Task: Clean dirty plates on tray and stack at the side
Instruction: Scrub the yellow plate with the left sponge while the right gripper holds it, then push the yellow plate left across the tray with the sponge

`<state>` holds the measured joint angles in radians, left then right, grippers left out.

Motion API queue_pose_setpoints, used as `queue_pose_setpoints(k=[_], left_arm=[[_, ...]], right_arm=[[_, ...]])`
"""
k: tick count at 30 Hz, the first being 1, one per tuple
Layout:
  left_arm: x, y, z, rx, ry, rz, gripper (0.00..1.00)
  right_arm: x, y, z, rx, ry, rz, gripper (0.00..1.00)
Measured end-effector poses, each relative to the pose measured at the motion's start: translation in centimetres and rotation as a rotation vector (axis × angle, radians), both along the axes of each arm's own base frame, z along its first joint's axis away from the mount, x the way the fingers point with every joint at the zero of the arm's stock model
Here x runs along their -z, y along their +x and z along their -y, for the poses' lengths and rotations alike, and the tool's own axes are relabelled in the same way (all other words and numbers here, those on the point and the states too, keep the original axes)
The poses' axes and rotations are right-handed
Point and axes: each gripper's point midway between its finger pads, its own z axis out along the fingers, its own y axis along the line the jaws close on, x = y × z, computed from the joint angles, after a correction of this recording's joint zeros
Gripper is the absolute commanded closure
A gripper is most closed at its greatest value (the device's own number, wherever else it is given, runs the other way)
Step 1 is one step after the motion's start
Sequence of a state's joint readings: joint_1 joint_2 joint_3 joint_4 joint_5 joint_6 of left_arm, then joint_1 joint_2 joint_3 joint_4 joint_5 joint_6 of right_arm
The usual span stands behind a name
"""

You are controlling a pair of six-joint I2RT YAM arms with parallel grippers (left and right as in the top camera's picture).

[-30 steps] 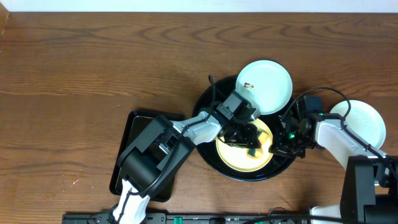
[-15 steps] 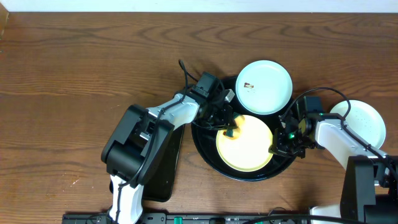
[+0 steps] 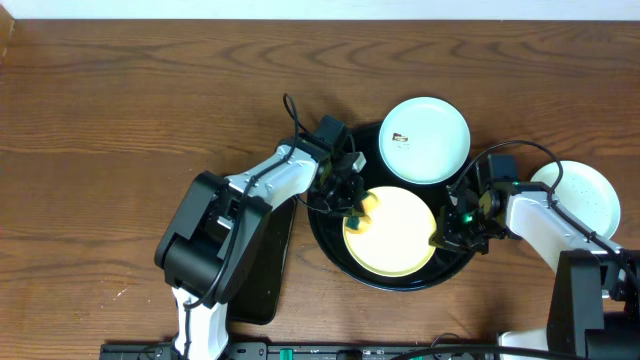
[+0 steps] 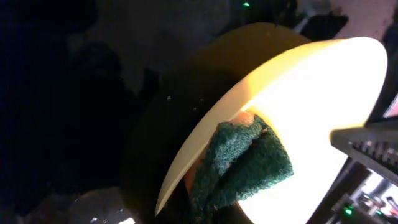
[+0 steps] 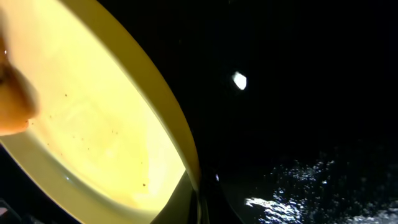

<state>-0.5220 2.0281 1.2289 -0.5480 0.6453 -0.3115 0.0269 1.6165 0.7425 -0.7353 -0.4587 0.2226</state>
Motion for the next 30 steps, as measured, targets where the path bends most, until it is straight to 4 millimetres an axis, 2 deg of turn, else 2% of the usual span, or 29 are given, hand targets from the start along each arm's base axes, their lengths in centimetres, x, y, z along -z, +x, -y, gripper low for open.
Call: queue_pose_setpoints(k=[11, 20, 23, 26, 30], left_arm=[[-0.1, 0.9, -2.5, 0.004, 0.198, 0.042, 0.93], [-0.4, 1.9, -3.1, 0.039, 0.285, 0.119, 0.93], [-0.4, 3.0, -4.8, 0.037, 0.411, 0.192, 0.93], [-0.8, 4.5, -7.0, 0.020, 0.537, 0.270, 0.93], [-2.0, 5.1, -7.5, 0.024, 0.604, 0.348, 0.93]], right_arm=[[-0.8, 0.2, -1.3, 0.001, 0.086, 0.004, 0.99], [-1.2, 0.4, -1.7, 0.002, 0.112, 0.008, 0.99], [0.1, -0.3, 0.3, 0.007, -0.007, -0.019, 0.99], [0.3, -0.6, 0.5, 0.006, -0.023, -0.029, 0.99], [0.3, -0.6, 0.6, 0.006, -0.024, -0.029, 0.99]])
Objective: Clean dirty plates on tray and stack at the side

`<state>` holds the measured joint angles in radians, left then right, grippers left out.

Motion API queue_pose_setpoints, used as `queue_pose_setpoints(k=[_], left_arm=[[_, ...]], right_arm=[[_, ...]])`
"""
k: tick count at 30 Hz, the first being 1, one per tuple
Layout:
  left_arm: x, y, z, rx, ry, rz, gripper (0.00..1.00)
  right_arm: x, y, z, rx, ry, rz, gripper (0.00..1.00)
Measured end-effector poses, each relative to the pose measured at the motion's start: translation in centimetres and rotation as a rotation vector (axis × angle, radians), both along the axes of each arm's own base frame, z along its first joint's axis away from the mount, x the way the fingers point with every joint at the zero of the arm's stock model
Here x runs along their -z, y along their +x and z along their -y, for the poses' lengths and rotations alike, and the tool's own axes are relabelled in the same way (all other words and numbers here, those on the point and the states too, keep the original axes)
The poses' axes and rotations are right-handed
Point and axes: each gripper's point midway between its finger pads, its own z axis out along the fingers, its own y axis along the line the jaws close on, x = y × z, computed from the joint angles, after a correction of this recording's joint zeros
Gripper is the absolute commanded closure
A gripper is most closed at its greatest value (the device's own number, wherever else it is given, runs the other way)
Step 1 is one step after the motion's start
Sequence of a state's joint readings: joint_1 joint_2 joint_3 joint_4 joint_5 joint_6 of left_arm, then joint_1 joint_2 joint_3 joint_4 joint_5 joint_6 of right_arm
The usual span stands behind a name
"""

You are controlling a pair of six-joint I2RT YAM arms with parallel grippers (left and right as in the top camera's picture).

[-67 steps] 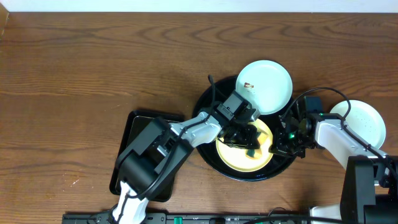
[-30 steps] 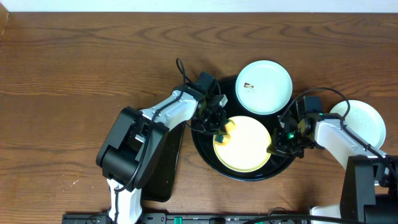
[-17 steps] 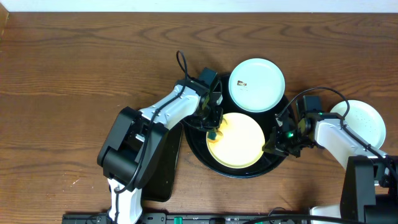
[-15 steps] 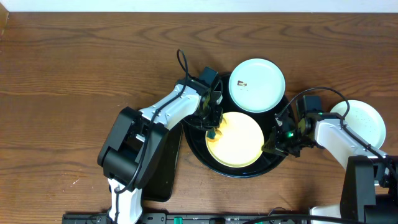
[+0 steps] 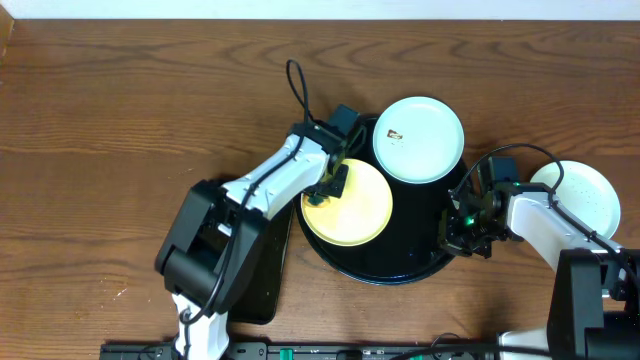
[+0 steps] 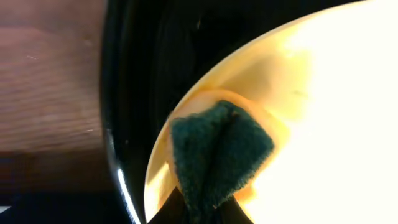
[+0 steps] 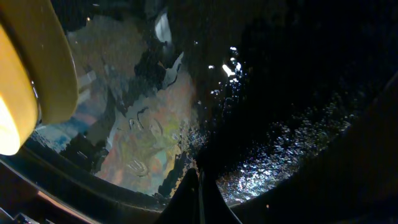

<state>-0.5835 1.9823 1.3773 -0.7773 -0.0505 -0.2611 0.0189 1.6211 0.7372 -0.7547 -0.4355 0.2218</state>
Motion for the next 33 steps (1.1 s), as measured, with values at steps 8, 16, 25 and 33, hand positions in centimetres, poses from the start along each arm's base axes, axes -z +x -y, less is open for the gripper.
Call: queue_pose_setpoints(k=[8, 16, 25, 33], left_arm=[[-1.7, 0.0, 1.0, 0.030, -0.001, 0.055, 0.93], [-1.7, -0.5, 0.6, 0.037, 0.029, 0.043, 0.93], [-3.3, 1.1, -4.1, -0.060, 0.085, 0.063, 0.93], [-9.4, 1.9, -6.7, -0.119, 0.033, 0.178, 0.93]], right_arm=[[-1.3, 0.8, -1.4, -0.002, 0.079, 0.034, 0.08], [-1.9, 1.5, -1.8, 0.011, 0.107, 0.065, 0.11], [-1.9, 3.2, -3.4, 0.014, 0.074, 0.132, 0.12], [-1.7, 3.7, -4.8, 0.041, 0.020, 0.138, 0.16]])
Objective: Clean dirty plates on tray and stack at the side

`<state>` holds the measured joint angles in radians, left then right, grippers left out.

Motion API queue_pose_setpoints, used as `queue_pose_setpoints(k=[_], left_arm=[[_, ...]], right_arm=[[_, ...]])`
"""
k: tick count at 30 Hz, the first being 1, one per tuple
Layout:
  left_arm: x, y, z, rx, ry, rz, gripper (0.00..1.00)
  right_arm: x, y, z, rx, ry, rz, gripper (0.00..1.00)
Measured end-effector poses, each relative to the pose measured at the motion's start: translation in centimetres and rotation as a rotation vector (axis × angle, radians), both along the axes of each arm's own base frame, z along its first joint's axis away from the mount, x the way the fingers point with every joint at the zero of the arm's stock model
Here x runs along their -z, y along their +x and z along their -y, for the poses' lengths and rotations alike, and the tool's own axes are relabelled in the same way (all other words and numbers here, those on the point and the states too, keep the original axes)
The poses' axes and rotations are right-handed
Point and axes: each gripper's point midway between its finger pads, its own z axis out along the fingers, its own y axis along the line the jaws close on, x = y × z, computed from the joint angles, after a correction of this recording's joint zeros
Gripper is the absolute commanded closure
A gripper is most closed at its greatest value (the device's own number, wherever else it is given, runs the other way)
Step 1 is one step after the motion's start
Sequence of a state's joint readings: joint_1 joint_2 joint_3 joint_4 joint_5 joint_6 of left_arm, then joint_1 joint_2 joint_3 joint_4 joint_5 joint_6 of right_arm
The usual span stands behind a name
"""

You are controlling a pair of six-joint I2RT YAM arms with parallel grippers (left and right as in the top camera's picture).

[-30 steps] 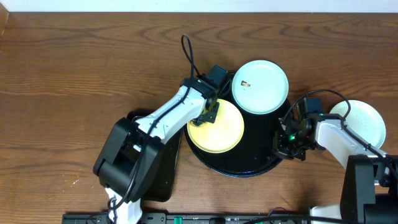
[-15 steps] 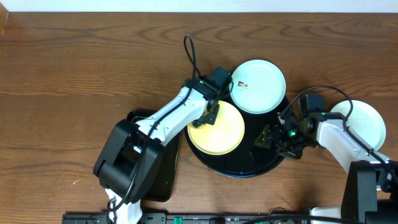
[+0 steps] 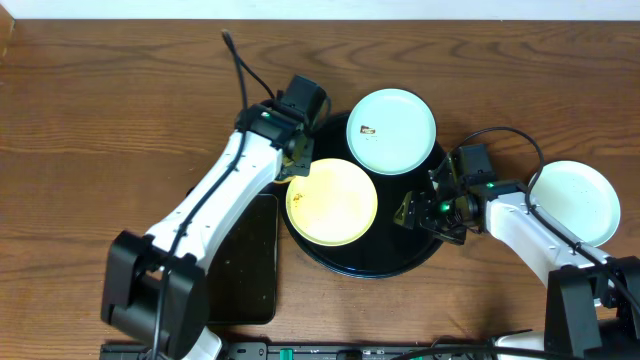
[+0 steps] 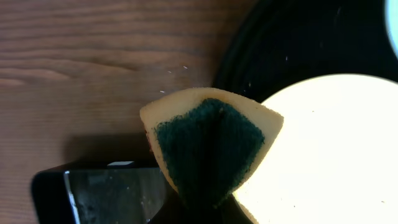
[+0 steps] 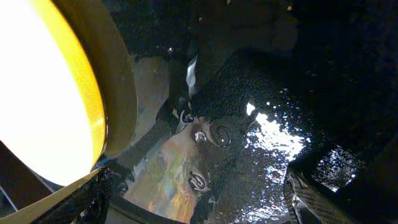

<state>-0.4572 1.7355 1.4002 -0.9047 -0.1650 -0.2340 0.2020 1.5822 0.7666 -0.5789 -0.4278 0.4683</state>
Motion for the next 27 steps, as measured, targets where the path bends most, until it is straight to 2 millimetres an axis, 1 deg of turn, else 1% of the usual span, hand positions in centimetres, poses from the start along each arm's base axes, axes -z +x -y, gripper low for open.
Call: queue_pose_setpoints(k=[2, 7, 9, 10, 11, 13, 14, 15, 18, 21, 24, 27], left_arm=[[-0.4, -0.1, -0.1, -0.001, -0.003, 0.006, 0.93], [-0.2, -0.2, -0.1, 0.002, 0.003, -0.005, 0.93], [-0.2, -0.2, -0.1, 0.002, 0.003, -0.005, 0.93], [-0.2, -0.2, -0.1, 0.002, 0.004, -0.005, 0.92], [-0.2, -0.2, -0.2, 0.001, 0.006, -0.004, 0.93], [-0.2, -0.1, -0.4, -0.001, 0.016, 0.001, 0.93], [-0.2, -0.1, -0.4, -0.002, 0.018, 0.002, 0.93], [-0.2, -0.1, -0.5, -0.002, 0.022, 0.002, 0.93], [-0.2, -0.1, -0.8, -0.006, 0.029, 0.000, 0.93], [-0.2, -0.2, -1.0, -0.010, 0.033, -0.007, 0.93], [-0.2, -0.2, -1.0, -0.010, 0.034, -0.009, 0.93], [-0.2, -0.3, -1.0, -0.010, 0.034, -0.010, 0.93]], right_arm=[[0.1, 0.0, 0.3, 0.034, -0.015, -0.019, 0.13], [0.3, -1.4, 1.3, 0.113, -0.068, -0.114, 0.07], [0.5, -2.1, 2.2, 0.151, -0.102, -0.158, 0.14], [0.6, -2.2, 2.7, 0.170, -0.114, -0.170, 0.15], [0.7, -2.3, 3.2, 0.191, -0.124, -0.179, 0.19], [0.8, -2.0, 3.7, 0.201, -0.123, -0.169, 0.20], [0.8, -1.8, 3.7, 0.199, -0.120, -0.160, 0.16], [0.7, -1.6, 3.7, 0.197, -0.114, -0.148, 0.11], [0.3, -0.6, 3.5, 0.186, -0.097, -0.113, 0.08], [0.2, -0.2, 3.7, 0.185, -0.107, -0.114, 0.06], [0.0, 0.3, 4.2, 0.190, -0.142, -0.116, 0.09], [-1.1, 1.9, 4.3, 0.181, -0.149, -0.071, 0.09]])
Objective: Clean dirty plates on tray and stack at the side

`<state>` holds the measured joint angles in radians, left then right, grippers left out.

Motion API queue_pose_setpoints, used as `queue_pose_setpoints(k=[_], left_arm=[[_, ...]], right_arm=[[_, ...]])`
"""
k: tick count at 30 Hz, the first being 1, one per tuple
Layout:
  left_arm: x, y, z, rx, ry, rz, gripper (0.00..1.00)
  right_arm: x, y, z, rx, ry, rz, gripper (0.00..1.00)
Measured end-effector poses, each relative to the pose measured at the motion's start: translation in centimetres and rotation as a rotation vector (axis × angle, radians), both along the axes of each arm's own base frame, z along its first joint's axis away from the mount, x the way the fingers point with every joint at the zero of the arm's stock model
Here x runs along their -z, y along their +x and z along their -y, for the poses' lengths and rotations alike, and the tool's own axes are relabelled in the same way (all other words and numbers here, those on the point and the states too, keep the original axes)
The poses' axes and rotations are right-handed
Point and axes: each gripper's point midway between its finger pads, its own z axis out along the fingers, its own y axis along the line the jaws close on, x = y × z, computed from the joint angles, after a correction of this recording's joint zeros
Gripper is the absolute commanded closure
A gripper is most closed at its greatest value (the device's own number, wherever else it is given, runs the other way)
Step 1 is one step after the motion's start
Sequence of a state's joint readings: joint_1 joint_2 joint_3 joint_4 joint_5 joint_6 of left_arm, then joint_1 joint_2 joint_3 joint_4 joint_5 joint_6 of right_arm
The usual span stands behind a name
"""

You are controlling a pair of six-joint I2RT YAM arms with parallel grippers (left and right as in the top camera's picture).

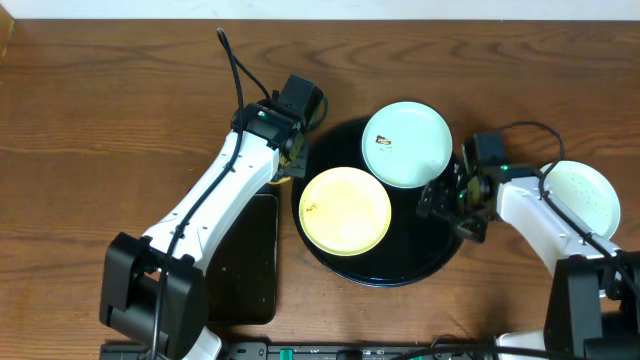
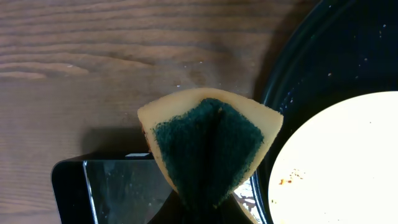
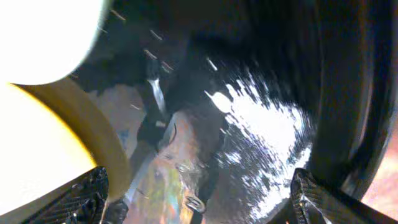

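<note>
A round black tray holds a yellow plate at its left and a pale plate with a small dark smear at its back. The yellow plate shows small reddish specks near its edge. My left gripper hangs over the wood just left of the tray rim, shut on a folded yellow sponge with its green scouring face showing. My right gripper stands open low over the tray's wet floor, fingers wide apart, nothing between them.
A second pale plate sits on the table right of the tray. A flat black rectangular mat lies left of the tray, below the left gripper. Bare brown wood stretches to the left and back.
The tray with both plates now sits a little further right and nearer the front. The sponge no longer overlaps the yellow plate. My right gripper, still open, has moved right with the tray.
First the sponge pressed on the yellow plate at the tray's middle right, the right gripper shut beside it. A second later the plate lay at the tray's left, sponge on its edge. Then the sponge hung at the left rim and the right gripper stood open. Now the tray lies further right.
</note>
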<state>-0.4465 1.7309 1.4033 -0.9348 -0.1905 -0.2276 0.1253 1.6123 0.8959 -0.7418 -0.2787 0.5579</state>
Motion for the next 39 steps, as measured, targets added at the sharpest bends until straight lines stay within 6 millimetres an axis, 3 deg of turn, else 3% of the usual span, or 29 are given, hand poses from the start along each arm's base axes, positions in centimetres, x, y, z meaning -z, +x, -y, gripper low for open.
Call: queue_pose_setpoints(k=[6, 10, 15, 20, 23, 25, 28, 31, 33, 39], left_arm=[[0.0, 0.2, -0.7, -0.019, 0.000, 0.000, 0.93], [0.0, 0.5, -1.6, -0.045, 0.000, -0.001, 0.93], [0.0, 0.6, -2.7, -0.075, 0.004, -0.008, 0.92], [0.2, 0.3, -3.7, -0.097, 0.013, -0.030, 0.92], [0.2, 0.2, -4.1, -0.105, 0.017, -0.036, 0.93], [0.2, 0.2, -4.1, -0.106, 0.019, -0.038, 0.93], [0.2, 0.1, -4.1, -0.106, 0.020, -0.039, 0.93], [0.2, 0.1, -4.1, -0.106, 0.021, -0.041, 0.93], [0.2, 0.0, -4.2, -0.106, 0.022, -0.044, 0.92], [0.2, -0.1, -4.2, -0.105, 0.023, -0.048, 0.93]], right_arm=[[-3.2, 4.0, -1.5, -0.049, 0.037, 0.138, 0.07], [-4.0, 4.7, -4.1, -0.123, 0.059, 0.196, 0.09], [-3.0, 4.3, -8.4, -0.221, 0.090, 0.209, 0.12], [-0.1, 3.7, -11.4, -0.261, 0.111, 0.161, 0.14], [0.6, 3.5, -12.2, -0.266, 0.124, 0.141, 0.23], [0.8, 3.4, -12.4, -0.263, 0.130, 0.131, 0.32], [1.2, 3.3, -12.3, -0.251, 0.129, 0.114, 0.54], [1.6, 3.4, -12.0, -0.234, 0.113, 0.104, 0.63], [1.8, 3.3, -12.1, -0.235, 0.115, 0.097, 0.96], [2.5, 2.6, -12.9, -0.239, 0.144, 0.046, 0.98]])
